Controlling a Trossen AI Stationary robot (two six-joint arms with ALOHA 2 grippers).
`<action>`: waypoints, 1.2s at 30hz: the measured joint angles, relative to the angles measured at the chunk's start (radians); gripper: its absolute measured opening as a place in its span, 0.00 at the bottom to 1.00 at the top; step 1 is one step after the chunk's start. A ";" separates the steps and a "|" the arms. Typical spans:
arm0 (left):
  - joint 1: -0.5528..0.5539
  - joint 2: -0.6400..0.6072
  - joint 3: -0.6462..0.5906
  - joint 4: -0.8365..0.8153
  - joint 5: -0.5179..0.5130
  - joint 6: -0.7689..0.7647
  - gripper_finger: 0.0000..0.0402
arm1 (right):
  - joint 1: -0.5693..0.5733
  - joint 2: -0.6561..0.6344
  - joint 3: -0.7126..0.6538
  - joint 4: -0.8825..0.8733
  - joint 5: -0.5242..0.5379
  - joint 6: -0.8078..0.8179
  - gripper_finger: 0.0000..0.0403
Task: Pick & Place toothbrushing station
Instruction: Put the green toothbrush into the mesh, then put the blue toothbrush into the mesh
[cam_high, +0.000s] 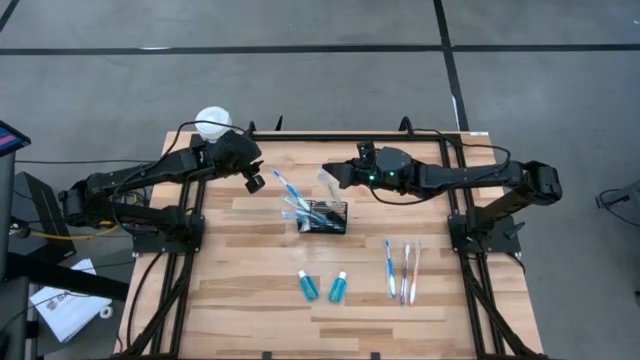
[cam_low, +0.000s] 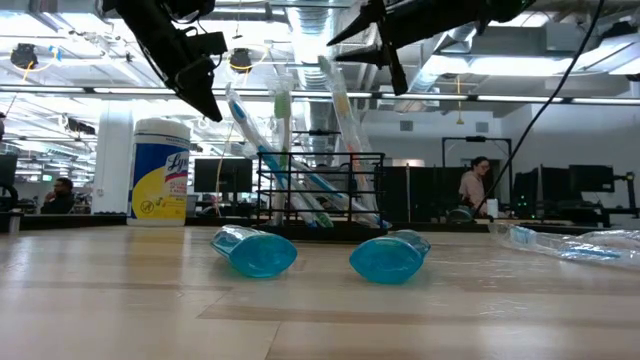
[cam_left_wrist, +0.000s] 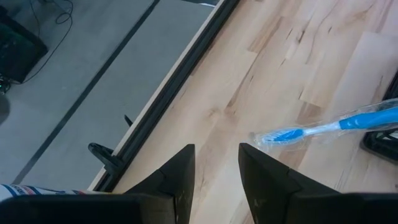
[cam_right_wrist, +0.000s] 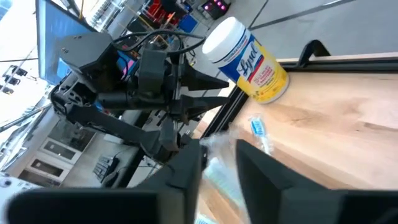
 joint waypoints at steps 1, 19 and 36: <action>0.000 0.000 0.000 0.000 0.000 0.000 0.29 | 0.000 0.000 0.000 0.000 0.013 0.000 0.26; 0.000 0.000 0.000 0.000 0.026 0.000 0.29 | 0.010 -0.003 0.000 0.119 0.047 -0.098 0.42; 0.000 0.000 0.000 0.003 0.027 0.008 0.29 | 0.332 -0.091 0.001 -0.632 0.066 0.294 0.46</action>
